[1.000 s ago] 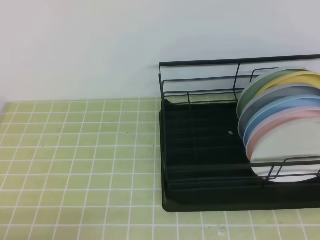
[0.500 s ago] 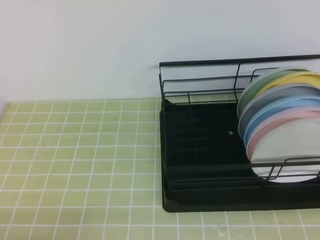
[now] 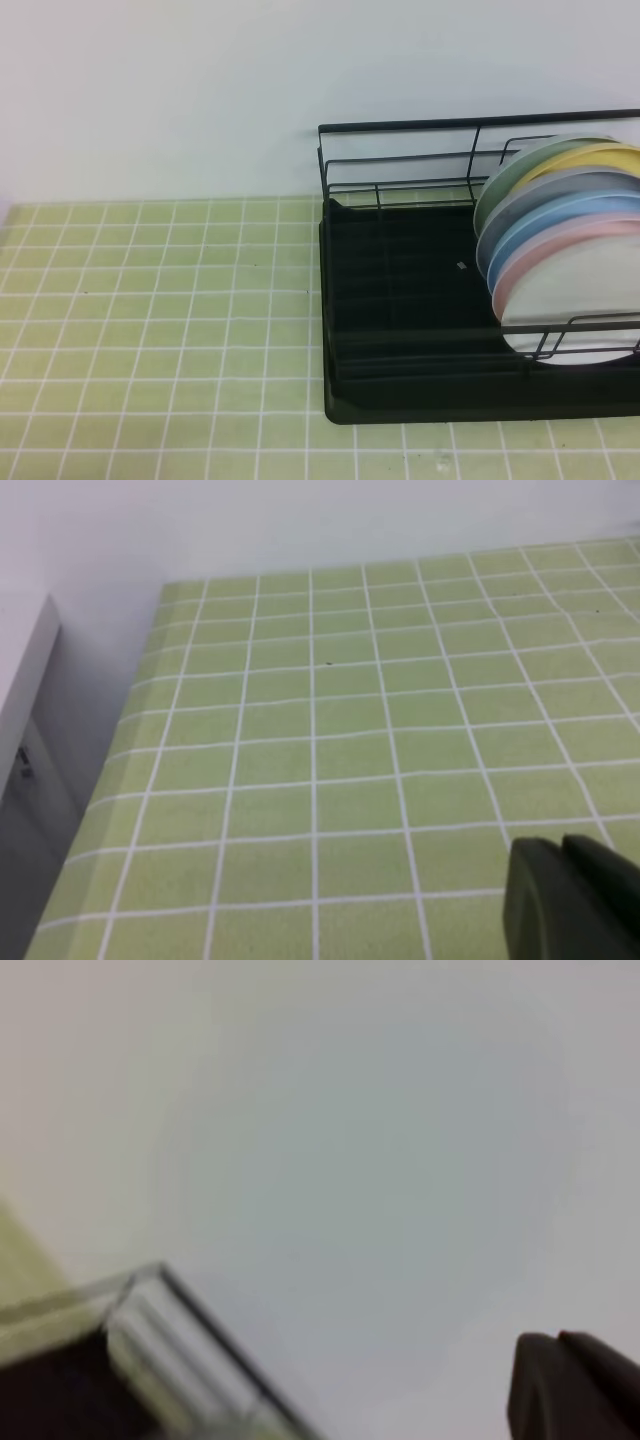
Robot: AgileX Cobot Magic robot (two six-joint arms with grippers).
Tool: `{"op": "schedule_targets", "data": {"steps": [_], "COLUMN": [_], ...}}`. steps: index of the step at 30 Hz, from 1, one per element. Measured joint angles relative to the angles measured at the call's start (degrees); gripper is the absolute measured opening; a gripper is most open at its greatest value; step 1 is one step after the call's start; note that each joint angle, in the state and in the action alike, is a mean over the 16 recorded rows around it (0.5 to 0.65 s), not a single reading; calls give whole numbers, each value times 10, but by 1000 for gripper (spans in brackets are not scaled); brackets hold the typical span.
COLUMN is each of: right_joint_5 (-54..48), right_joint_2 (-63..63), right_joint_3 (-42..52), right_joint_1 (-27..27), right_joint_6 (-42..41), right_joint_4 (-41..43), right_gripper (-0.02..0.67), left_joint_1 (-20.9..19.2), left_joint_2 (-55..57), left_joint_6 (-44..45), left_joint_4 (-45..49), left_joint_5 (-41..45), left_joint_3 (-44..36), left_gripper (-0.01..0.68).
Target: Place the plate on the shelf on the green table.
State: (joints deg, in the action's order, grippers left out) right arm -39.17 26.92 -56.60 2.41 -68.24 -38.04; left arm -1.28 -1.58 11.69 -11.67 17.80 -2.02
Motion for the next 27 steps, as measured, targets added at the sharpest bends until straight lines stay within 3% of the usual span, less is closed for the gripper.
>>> {"op": "schedule_targets", "data": {"steps": [8, 17, 22, 27], "right_joint_5": [61, 224, 285, 278], "right_joint_2": [-163, -262, -272, -272], "right_joint_3": [214, 468, 541, 567], "right_joint_1": [-9, -14, -14, -9], "right_joint_6": [107, 326, 460, 541], "right_joint_4": [119, 228, 295, 341], "right_gripper": [0, 0, 0, 0], "left_joint_1": [0, 0, 0, 0], "left_joint_2": [0, 0, 0, 0], "left_joint_6": [0, 0, 0, 0], "left_joint_4": [0, 0, 0, 0], "left_joint_5": [0, 0, 0, -1], "left_joint_3": [0, 0, 0, 0], "left_gripper": [-2, -2, -2, -2]}}
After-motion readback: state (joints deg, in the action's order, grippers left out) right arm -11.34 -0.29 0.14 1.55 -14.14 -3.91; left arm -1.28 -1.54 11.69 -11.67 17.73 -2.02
